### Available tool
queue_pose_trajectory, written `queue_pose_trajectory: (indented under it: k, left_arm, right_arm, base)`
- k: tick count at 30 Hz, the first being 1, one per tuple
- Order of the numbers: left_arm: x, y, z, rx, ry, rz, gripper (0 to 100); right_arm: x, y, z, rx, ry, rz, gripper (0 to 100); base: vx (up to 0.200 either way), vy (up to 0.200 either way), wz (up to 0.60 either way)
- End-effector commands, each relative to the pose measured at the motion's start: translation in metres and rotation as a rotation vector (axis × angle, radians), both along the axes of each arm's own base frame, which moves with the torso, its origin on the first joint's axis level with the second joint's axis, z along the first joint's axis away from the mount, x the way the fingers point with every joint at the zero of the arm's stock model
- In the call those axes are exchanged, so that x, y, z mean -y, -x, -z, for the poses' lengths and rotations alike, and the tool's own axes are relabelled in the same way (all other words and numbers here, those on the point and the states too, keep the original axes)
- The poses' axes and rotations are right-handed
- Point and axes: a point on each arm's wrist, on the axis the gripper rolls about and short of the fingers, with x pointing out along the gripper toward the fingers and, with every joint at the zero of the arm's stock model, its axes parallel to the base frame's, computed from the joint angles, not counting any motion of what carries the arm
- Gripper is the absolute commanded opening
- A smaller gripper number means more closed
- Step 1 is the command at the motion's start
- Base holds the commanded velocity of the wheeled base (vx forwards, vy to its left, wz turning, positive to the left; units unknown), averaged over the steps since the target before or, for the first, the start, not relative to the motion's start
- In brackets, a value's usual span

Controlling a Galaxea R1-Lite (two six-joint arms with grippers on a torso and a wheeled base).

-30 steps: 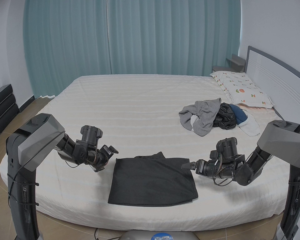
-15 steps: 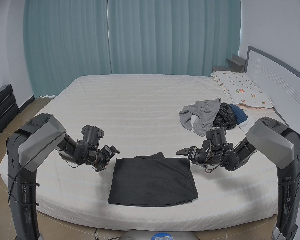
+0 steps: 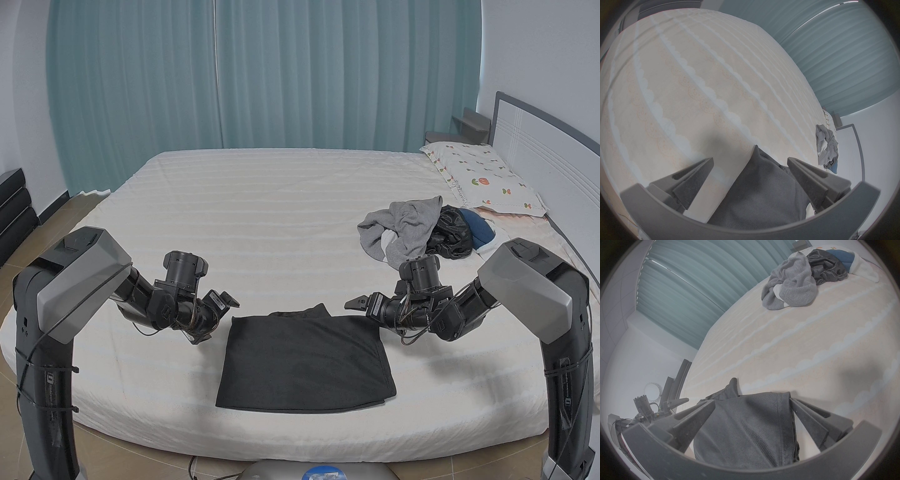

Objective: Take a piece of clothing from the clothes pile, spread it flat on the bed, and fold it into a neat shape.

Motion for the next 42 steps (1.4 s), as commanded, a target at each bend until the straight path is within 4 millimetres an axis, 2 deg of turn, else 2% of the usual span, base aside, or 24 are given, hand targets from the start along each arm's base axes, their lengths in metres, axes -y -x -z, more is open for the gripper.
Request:
queue_pose_trajectory:
  k: [1,2,28,42]
  left_arm:
    - [0.000,0.000,0.001,-0.003,0.000,0.000,100]
    - [0.000,0.000,0.001,-0.003,0.000,0.000,100]
    - [0.003,0.002,0.002,-0.006,-0.012,0.003,100]
    - [0.005,0.002,0.002,-0.005,-0.012,0.010,100]
  right_arm:
    - [-0.001,-0.001,0.005,-0.007,0.004,0.000,100]
    - [0.000,-0.001,0.005,-0.007,0.004,0.000,0]
    - [0.019,-0.005,-0.001,0.010,0.044,0.104,0]
    - [0.020,-0.003,0.001,0.002,0.051,0.102,0]
  base:
    - [0.000,0.000,0.00]
    - [0.000,0.000,0.00]
    - [0.000,0.000,0.00]
    - [0.000,0.000,0.00]
